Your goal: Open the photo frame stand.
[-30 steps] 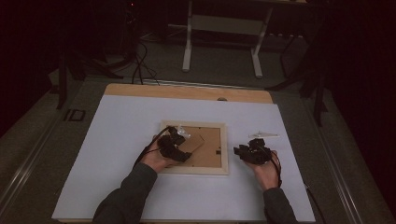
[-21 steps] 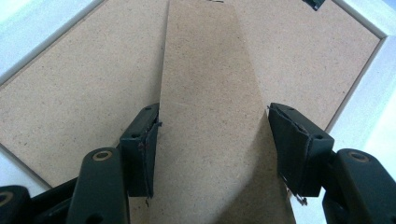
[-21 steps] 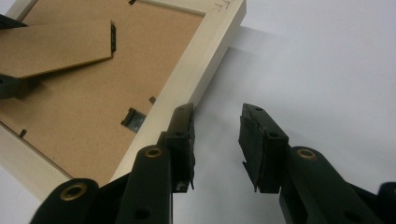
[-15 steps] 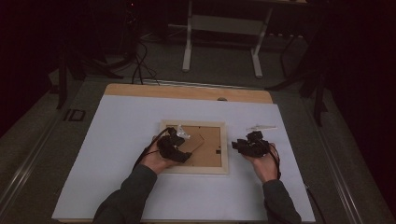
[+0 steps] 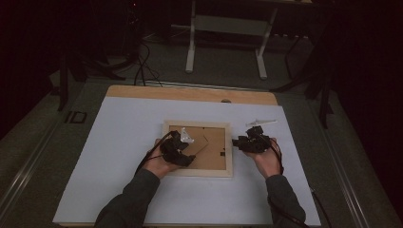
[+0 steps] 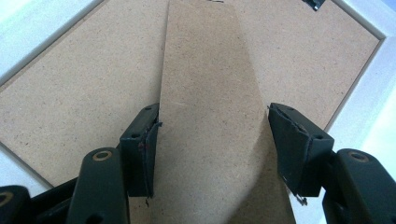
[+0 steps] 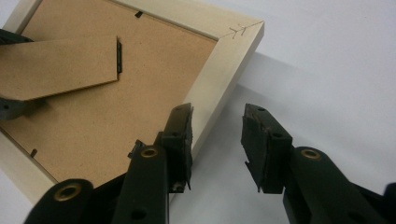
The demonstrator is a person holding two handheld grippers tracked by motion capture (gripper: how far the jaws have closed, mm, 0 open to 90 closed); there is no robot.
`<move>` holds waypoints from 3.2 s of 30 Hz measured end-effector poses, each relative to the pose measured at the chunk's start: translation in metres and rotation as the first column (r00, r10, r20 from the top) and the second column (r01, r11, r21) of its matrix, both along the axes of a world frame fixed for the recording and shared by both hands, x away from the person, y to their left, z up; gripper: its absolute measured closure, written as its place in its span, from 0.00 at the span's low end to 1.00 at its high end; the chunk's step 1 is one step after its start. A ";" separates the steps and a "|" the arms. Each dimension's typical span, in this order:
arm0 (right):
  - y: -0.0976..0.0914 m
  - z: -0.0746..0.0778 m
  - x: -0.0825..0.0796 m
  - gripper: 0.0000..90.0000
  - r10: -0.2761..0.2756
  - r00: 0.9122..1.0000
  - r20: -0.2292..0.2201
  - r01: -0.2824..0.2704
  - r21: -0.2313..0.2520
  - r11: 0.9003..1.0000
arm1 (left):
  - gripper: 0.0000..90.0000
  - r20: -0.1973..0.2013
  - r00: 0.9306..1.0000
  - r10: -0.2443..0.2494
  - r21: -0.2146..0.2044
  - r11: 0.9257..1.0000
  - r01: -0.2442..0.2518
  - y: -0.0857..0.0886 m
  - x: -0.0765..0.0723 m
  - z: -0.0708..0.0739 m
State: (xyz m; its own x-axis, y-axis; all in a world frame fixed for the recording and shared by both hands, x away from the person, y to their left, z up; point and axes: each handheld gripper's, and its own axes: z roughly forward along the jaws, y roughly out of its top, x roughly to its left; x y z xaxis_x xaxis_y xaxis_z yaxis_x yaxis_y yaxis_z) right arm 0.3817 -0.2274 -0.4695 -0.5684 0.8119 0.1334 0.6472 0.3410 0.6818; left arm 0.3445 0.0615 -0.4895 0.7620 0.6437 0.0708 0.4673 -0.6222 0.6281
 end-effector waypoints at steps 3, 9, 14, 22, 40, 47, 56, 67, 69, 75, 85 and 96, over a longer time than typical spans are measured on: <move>0.001 0.000 0.003 0.68 0.006 1.000 -0.008 -0.006 0.003 1.000 | 0.45 0.016 1.000 0.008 -0.002 1.000 -0.008 0.000 -0.001 0.000; 0.003 0.002 0.008 0.66 0.022 1.000 -0.021 -0.022 0.019 1.000 | 0.45 0.042 0.999 0.006 0.004 1.000 -0.006 -0.001 -0.003 0.001; 0.006 0.002 0.013 0.64 0.032 0.998 -0.045 -0.031 0.038 0.999 | 0.45 0.079 0.997 -0.003 0.015 1.000 0.001 -0.002 -0.007 0.002; 0.008 0.001 0.021 0.62 0.045 0.996 -0.078 -0.040 0.067 0.997 | 0.45 0.124 0.992 -0.009 0.019 1.000 0.007 -0.004 -0.011 0.004; 0.001 0.005 0.029 0.62 0.065 0.992 -0.107 -0.051 0.127 0.991 | 0.45 0.230 0.973 -0.026 0.020 1.000 0.022 -0.004 -0.021 0.004; -0.003 0.005 0.033 0.59 0.074 0.990 -0.119 -0.054 0.165 0.985 | 0.45 0.248 0.968 -0.035 0.023 0.999 0.030 -0.003 -0.022 0.003; -0.005 0.001 0.036 0.63 0.076 0.986 -0.146 -0.042 0.222 0.974 | 0.45 0.259 0.965 -0.040 0.014 0.999 0.037 -0.002 -0.023 0.002; -0.005 0.001 0.033 0.64 0.063 0.987 -0.145 -0.029 0.229 0.973 | 0.45 0.208 0.977 -0.038 -0.023 0.999 0.044 0.001 -0.018 0.002; -0.005 0.002 0.033 0.64 0.061 0.988 -0.145 -0.026 0.231 0.973 | 0.44 0.189 0.981 -0.036 -0.041 0.998 0.045 0.003 -0.017 0.002; -0.004 0.004 0.031 0.65 0.057 0.989 -0.134 -0.026 0.227 0.973 | 0.41 0.110 0.993 -0.033 -0.121 0.992 0.046 0.011 -0.012 0.006; -0.003 0.006 0.029 0.65 0.065 0.991 -0.117 -0.038 0.218 0.975 | 0.49 -0.083 0.996 -0.030 -0.270 0.963 0.007 0.033 0.001 0.010; -0.002 0.008 0.027 0.65 0.066 0.992 -0.107 -0.042 0.212 0.976 | 0.59 -0.158 0.986 -0.047 -0.261 0.965 0.005 0.034 0.002 0.010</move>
State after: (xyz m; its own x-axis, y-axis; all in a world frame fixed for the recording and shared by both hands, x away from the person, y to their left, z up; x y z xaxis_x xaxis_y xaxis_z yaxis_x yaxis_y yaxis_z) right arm 0.4091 -0.2298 -0.4613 -0.5821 0.7278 0.3625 0.7084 0.2351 0.6655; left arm 0.3465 0.0951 -0.4796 0.7662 0.6035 -0.2207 0.5616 -0.4619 0.6865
